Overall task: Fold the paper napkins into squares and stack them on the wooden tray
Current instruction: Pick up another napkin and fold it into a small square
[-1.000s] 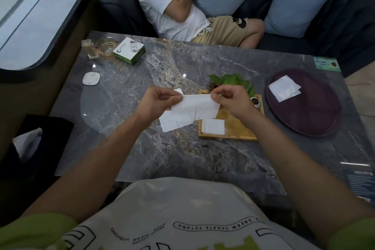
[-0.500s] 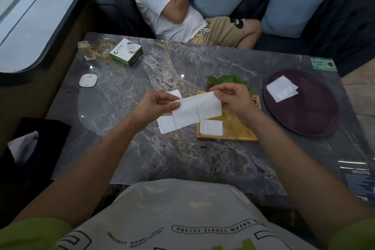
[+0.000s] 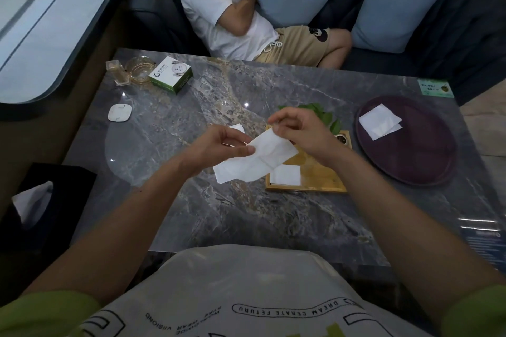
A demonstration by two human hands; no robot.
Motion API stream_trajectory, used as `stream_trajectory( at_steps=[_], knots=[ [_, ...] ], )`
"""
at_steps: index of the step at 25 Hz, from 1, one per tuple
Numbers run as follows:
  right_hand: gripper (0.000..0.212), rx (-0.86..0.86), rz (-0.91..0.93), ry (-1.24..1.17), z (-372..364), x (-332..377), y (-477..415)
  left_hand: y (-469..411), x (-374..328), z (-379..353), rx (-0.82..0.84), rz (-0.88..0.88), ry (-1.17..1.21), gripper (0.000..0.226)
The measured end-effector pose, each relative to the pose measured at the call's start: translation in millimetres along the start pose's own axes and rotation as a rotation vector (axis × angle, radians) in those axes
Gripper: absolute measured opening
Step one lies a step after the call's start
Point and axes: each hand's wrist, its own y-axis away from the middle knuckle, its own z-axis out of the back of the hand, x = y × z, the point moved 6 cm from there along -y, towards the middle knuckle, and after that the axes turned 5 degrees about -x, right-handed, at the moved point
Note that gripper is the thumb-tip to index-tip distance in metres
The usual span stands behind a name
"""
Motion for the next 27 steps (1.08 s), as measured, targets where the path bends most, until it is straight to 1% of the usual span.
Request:
stream_trajectory(
  at_steps=[3, 5, 6, 8, 11, 13, 16, 19, 23, 27],
  knots=[
    [0.010, -0.056, -0.037, -0.070, 1.5, -4.4, -1.1, 1.5, -0.3, -1.7, -0.003, -0.023, 0.017, 0.005],
    [0.020, -0.077, -0.120, -0.151, 3.0, -14.1, 0.4, 1.6, -0.6, -0.1, -0.036, -0.023, 0.093, 0.003],
    [0.026, -0.069, -0.170, -0.205, 2.5, -20.3, 2.1, 1.7, -0.8, 0.9, -0.058, -0.014, 0.133, 0.003],
    [0.031, -0.011, -0.253, -0.338, -2.7, -32.2, 6.9, 1.8, 0.8, 2.4, -0.099, 0.018, 0.207, 0.010],
    [0.036, 0.076, -0.341, -0.563, -13.8, -45.8, 16.0, 0.9, 5.2, 4.5, -0.147, 0.051, 0.312, 0.012],
    [0.033, 0.097, -0.362, -0.641, -19.9, -49.7, 20.9, 0.1, 7.6, 4.7, -0.167, 0.048, 0.343, 0.010],
    [0.030, 0.084, -0.345, -0.593, -27.1, -52.0, 23.1, -0.4, 12.0, 4.1, -0.184, 0.060, 0.375, 0.008],
    [0.028, 0.018, -0.322, -0.544, -27.4, -49.9, 19.7, -0.3, 13.9, 2.8, -0.174, 0.070, 0.397, 0.008],
    [0.014, -0.089, -0.273, -0.515, -18.9, -44.5, 15.1, -0.5, 17.2, 4.0, -0.175, 0.082, 0.440, 0.008],
    [0.013, -0.132, -0.244, -0.481, -14.4, -41.0, 13.8, -1.9, 20.2, 6.1, -0.149, 0.103, 0.416, 0.004]
  ],
)
